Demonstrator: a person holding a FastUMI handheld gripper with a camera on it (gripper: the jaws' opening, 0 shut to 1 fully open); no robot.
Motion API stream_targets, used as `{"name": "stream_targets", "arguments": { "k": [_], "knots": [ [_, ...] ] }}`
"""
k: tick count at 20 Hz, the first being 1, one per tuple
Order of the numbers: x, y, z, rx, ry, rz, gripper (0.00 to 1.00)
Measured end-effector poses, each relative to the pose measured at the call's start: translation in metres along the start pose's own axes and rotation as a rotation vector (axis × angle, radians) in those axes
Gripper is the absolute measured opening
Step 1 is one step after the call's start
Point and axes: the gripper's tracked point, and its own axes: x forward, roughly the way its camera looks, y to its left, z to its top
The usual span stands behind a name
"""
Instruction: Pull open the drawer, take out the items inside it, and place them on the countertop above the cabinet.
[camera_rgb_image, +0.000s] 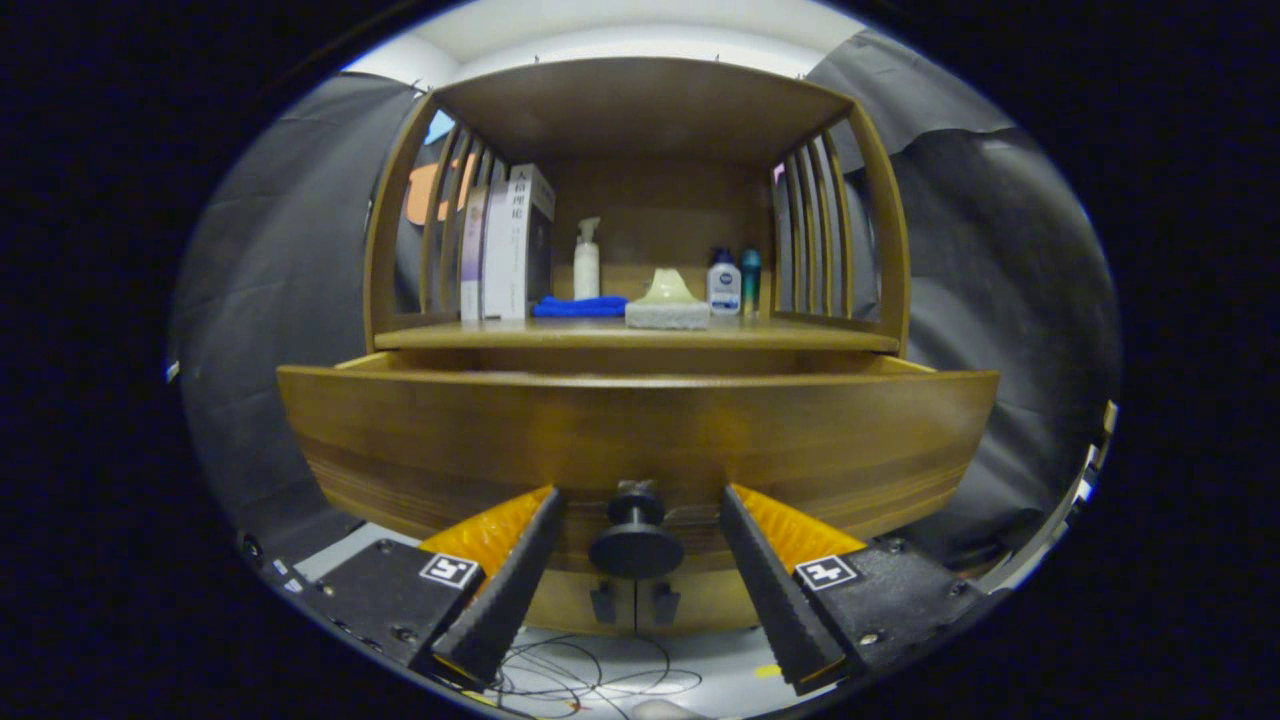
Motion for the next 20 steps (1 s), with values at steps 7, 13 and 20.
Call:
{"name": "stream_targets", "arguments": {
  "k": [7, 13, 20],
  "knots": [
    [0.047, 0.007, 0.016, -0.007, 0.000, -0.004, 1.00],
    [0.084, 0.008, 0.025, -0.012, -0.002, -0.005, 1.00],
    [0.101, 0.011, 0.029, -0.001, -0.018, 0.012, 1.00]
  ]
}}
